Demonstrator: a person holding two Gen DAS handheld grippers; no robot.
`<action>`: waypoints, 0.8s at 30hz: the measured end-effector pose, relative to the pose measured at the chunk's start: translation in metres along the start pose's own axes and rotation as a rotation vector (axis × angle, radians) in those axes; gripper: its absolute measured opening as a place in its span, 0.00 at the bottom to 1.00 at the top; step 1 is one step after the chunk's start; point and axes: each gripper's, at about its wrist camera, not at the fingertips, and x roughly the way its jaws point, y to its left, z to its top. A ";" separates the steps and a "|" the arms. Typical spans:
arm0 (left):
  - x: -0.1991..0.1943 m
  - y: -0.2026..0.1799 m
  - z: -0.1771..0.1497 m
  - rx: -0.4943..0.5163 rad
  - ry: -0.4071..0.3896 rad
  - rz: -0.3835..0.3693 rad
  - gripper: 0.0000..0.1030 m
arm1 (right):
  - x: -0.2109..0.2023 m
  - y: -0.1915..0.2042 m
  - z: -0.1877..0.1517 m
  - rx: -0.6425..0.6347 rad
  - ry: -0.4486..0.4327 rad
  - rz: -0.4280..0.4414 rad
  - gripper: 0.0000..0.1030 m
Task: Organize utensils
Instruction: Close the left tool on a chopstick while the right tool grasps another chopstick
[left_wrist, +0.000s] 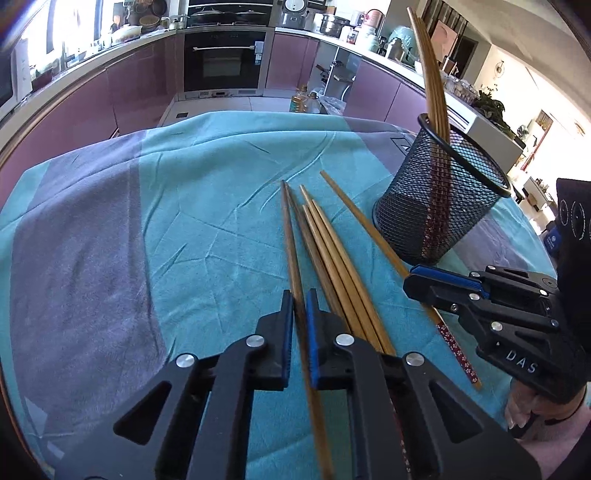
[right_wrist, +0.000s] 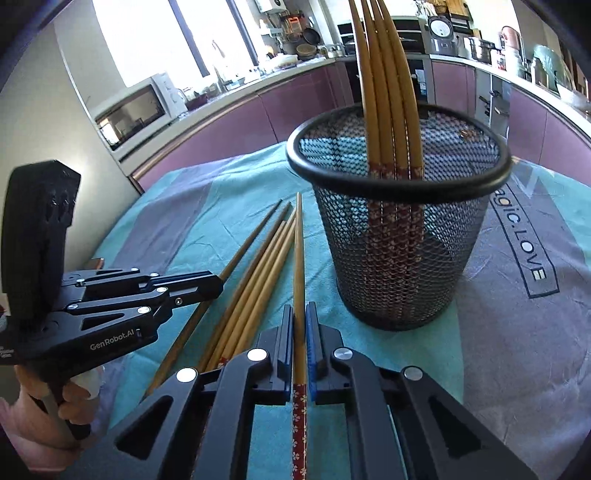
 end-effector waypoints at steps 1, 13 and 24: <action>-0.002 0.000 -0.002 0.003 -0.003 -0.005 0.07 | -0.002 0.002 -0.001 -0.008 0.001 0.010 0.05; -0.007 -0.012 -0.016 0.074 0.039 -0.039 0.08 | 0.011 0.017 -0.005 -0.084 0.095 0.043 0.07; 0.011 -0.002 0.002 0.077 0.064 -0.056 0.11 | 0.023 0.020 0.004 -0.099 0.102 0.027 0.08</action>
